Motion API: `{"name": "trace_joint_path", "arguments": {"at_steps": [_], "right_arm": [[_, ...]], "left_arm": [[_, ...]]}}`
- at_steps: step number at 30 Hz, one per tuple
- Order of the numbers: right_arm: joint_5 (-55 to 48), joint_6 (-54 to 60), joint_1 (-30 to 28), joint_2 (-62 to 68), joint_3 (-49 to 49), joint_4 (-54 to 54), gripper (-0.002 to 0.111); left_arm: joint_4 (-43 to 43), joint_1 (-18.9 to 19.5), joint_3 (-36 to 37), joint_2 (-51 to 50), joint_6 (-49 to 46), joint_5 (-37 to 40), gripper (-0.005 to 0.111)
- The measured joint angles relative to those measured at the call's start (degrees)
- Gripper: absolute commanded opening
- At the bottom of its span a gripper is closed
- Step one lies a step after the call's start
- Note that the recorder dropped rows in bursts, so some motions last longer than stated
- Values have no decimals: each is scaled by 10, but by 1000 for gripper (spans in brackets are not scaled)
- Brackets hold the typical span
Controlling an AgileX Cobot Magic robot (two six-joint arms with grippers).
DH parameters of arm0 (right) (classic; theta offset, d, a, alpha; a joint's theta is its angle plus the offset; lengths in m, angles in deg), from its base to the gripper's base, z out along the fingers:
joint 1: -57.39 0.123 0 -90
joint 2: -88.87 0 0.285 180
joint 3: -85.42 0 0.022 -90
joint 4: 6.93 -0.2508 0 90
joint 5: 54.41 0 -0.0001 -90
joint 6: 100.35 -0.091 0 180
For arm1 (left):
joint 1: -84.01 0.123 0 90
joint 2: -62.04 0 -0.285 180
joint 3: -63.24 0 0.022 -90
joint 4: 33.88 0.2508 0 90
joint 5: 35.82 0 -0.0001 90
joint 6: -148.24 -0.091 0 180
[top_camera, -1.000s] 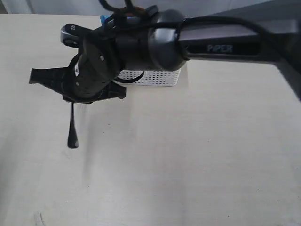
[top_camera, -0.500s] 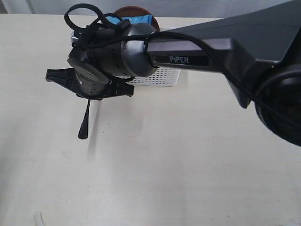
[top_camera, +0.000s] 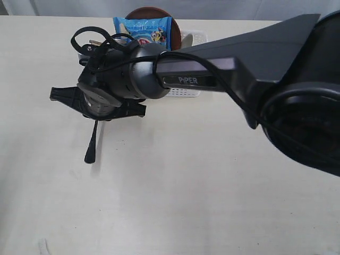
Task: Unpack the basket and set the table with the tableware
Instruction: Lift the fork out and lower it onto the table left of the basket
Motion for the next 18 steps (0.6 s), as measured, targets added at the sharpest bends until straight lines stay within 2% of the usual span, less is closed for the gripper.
{"name": "trace_joint_path", "arguments": {"at_steps": [14, 18], "right_arm": [[4, -2, 0, 17, 0, 15, 0], [15, -2, 0, 21, 0, 9, 12]], "left_arm": [[0, 0, 0, 0, 0, 0, 0], [0, 0, 0, 0, 0, 0, 0]]}}
